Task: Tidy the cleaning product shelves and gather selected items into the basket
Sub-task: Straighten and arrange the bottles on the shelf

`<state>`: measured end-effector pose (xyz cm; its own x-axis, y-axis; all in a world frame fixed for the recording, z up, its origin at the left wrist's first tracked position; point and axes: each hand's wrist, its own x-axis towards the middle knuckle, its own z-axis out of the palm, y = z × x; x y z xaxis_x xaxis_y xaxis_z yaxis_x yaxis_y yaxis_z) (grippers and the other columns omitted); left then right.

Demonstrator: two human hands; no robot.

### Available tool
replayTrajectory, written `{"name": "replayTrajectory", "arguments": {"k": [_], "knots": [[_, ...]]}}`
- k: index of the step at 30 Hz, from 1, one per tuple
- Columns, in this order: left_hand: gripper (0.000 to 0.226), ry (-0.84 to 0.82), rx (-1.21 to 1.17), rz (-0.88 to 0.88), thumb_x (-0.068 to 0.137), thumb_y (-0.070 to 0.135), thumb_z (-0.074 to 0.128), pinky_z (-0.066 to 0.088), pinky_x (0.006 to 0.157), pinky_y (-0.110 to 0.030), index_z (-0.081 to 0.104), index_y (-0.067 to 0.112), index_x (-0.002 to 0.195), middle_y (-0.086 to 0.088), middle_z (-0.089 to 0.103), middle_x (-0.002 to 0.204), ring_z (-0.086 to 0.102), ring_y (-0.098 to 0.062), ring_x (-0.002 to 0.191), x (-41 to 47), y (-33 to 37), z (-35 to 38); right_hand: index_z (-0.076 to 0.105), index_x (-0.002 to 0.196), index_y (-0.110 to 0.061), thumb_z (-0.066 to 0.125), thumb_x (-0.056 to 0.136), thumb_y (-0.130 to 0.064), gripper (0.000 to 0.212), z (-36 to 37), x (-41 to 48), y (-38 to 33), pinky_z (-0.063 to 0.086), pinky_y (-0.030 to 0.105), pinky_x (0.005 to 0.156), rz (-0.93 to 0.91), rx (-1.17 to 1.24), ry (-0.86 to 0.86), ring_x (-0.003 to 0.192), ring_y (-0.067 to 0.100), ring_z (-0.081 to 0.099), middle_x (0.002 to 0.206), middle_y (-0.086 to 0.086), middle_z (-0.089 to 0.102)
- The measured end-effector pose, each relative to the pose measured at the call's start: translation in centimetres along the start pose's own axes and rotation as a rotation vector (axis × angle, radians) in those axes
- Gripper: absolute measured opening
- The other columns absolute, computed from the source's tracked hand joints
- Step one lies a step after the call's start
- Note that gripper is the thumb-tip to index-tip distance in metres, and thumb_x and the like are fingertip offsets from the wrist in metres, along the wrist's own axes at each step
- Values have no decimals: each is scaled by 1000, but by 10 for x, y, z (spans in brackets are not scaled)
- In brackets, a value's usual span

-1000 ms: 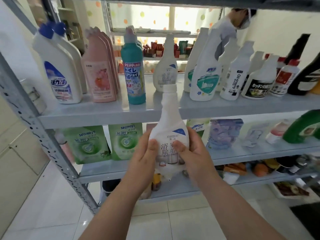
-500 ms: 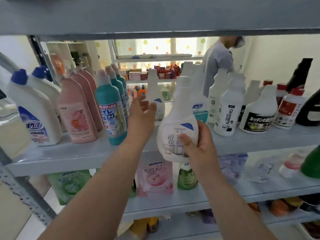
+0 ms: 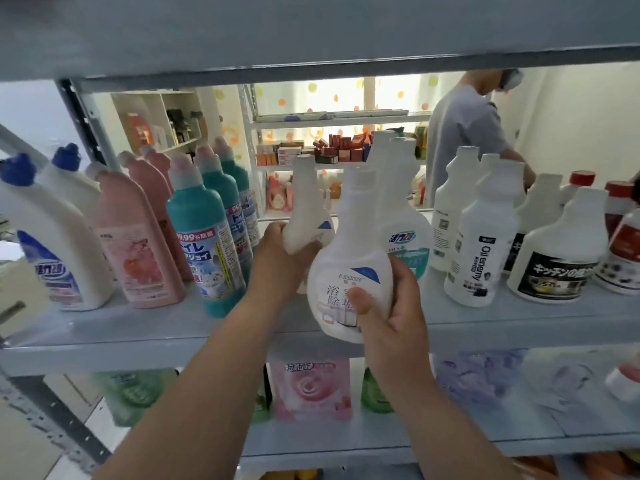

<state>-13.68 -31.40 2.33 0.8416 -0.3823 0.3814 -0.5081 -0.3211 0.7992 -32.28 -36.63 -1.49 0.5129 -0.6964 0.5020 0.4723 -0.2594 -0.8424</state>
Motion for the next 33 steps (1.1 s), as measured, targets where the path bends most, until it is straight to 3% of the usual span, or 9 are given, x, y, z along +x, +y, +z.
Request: {"name": "replayTrajectory", "arguments": {"k": [3,10,13,16,21,24,26,30,33], "knots": [[42,31,-96,-8,83,44,80,41,48,-8,50,35,111,22,56,91,55,8,74,-26,-1,-13,54,125,-58,71,91,-36,44,1,-3,4,59,20,81,-17,0,29,111,5,69,123,-18,69],[48,107,-222,67,75,46,74,55,70,-26,46,50,114,25,59,103,60,8,89,-80,-15,-44,53,129,-55,70,91,-43,44,10,-12,5,58,18,81,-57,-17,47,113,5,68,124,-17,68],[48,129,-215,84,83,34,78,54,65,-20,47,47,116,22,59,102,61,8,87,-86,-26,-59,53,128,-53,70,89,-46,43,17,-14,7,58,17,80,-60,-24,33,111,3,68,123,-20,68],[47,156,-193,112,81,26,79,48,58,-7,50,41,116,20,61,97,61,13,84,-89,-37,-79,50,121,-63,69,92,-41,41,29,-12,7,55,11,76,-78,-91,18,107,-4,67,117,-30,65],[43,138,-202,143,65,52,66,47,58,-6,46,68,99,39,59,96,62,12,83,-92,-49,-111,43,117,-68,67,93,-47,40,48,2,18,54,10,74,-34,-225,-25,104,-6,65,113,-32,62],[43,94,-248,139,67,55,69,52,55,-12,49,64,103,34,62,96,66,6,84,-85,-62,-125,49,131,-43,72,95,-32,44,56,14,25,58,25,89,-59,-429,-45,108,3,61,121,-17,60],[43,41,-292,145,70,55,73,55,53,-17,51,55,107,28,65,95,69,1,83,-78,-70,-132,38,146,-26,75,94,-26,64,59,22,22,51,32,104,-167,-654,-40,123,16,53,139,2,49],[47,-39,-284,178,70,56,75,57,60,-17,52,51,111,27,68,99,70,0,85,-65,-77,-140,19,160,-35,76,91,-13,92,68,38,8,46,51,107,-465,-1166,-227,145,41,35,159,23,29],[45,-67,-295,179,68,55,75,57,64,-19,55,54,108,18,71,98,70,-3,87,-60,-85,-139,16,159,-42,76,88,-17,97,78,55,1,53,52,98,-356,-1438,-350,139,42,38,156,22,22]]}}
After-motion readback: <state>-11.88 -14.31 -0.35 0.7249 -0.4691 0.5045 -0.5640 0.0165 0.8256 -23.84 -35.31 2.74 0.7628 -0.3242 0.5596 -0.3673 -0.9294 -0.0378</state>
